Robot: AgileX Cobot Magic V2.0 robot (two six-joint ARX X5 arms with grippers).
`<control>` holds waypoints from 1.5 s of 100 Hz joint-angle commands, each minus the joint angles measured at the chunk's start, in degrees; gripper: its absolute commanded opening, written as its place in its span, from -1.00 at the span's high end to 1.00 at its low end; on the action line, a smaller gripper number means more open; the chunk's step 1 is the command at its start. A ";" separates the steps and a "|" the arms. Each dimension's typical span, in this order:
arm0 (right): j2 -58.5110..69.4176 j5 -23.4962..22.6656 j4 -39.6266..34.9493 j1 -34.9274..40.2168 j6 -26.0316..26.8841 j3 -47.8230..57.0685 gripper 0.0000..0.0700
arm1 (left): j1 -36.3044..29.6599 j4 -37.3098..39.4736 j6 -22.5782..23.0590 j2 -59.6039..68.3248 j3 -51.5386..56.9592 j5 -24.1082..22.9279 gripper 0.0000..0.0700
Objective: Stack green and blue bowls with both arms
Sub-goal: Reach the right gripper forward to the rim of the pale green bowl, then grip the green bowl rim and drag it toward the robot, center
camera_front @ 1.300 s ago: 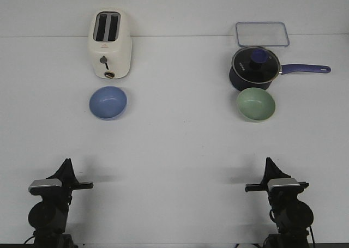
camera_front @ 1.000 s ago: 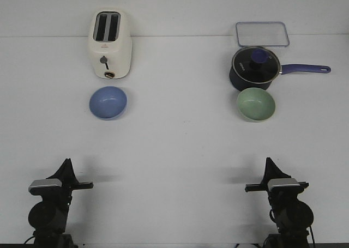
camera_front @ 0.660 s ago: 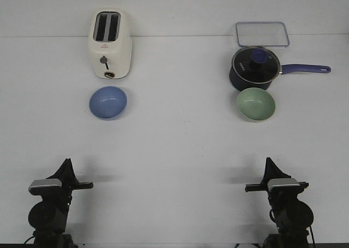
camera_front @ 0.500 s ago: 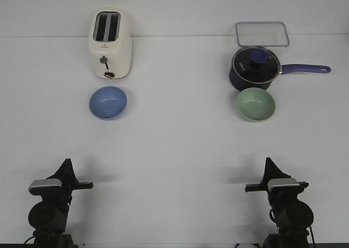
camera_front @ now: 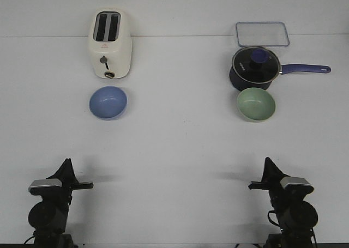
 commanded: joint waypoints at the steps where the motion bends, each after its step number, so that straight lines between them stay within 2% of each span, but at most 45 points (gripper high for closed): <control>1: 2.25 2.01 -0.72 0.07 3.17 7.13 0.99 | -0.04 0.57 0.52 -0.11 -1.14 0.11 0.96; 5: 4.76 3.19 -3.02 0.07 1.86 11.19 0.98 | -0.04 0.57 0.52 -0.11 -1.14 0.11 0.96; 8: 7.19 3.85 -4.79 0.07 0.44 14.34 0.90 | -0.04 0.57 0.52 -0.11 -1.14 0.11 0.96; 11: 9.88 4.74 -6.58 0.07 -0.96 17.33 0.70 | -0.04 0.57 0.52 -0.11 -1.14 0.11 0.96; 20: 19.43 7.76 -11.96 0.04 -4.68 25.70 -0.10 | -0.04 0.57 0.52 -0.11 -1.14 0.11 0.96; 24: 23.74 8.50 -13.64 0.04 -6.03 28.57 -0.23 | -0.04 0.57 0.52 -0.11 -1.14 0.11 0.96; 27: 26.43 8.79 -14.47 0.04 -6.67 30.14 -0.23 | -0.04 0.57 0.52 -0.11 -1.14 0.11 0.96; 46: 47.91 11.58 -14.82 -0.74 -8.13 40.15 -0.22 | -0.04 0.57 0.52 -0.11 -1.14 0.11 0.96; 57: 61.33 11.30 -14.34 -2.91 -8.98 46.14 -0.21 | -0.04 0.55 0.52 -0.11 -1.14 0.11 0.96; 84: 87.23 3.54 -14.58 -7.43 -9.88 59.95 -0.19 | -0.04 0.55 0.52 -0.11 -1.14 0.11 0.96; 101: 95.73 2.12 -12.81 -8.31 -9.84 64.52 -0.17 | -0.04 0.55 0.52 -0.11 -1.14 0.11 0.96; 106: 97.20 1.16 -12.09 -8.31 -9.77 65.09 -0.07 | -0.04 0.52 0.52 -0.11 -1.14 0.11 0.96; 116: 98.88 1.09 -11.19 -8.31 -8.96 65.22 0.32 | -0.04 0.55 0.52 -0.11 -1.14 0.11 0.96; 128: 100.19 0.92 -10.99 -8.31 -8.31 65.22 0.47 | -0.04 0.52 0.52 -0.11 -1.14 0.11 0.96; 131: 100.26 0.87 -10.93 -8.31 -8.28 65.22 0.60 | -0.04 0.52 0.52 -0.11 -1.14 0.11 0.96; 136: 100.26 0.90 -10.82 -8.31 -8.26 65.22 0.98 | -0.04 0.52 0.52 -0.11 -1.14 0.11 0.96; 150: 99.14 -0.35 -10.95 -8.39 -8.22 65.22 1.00 | -0.04 0.52 0.52 -0.11 -1.14 0.11 0.96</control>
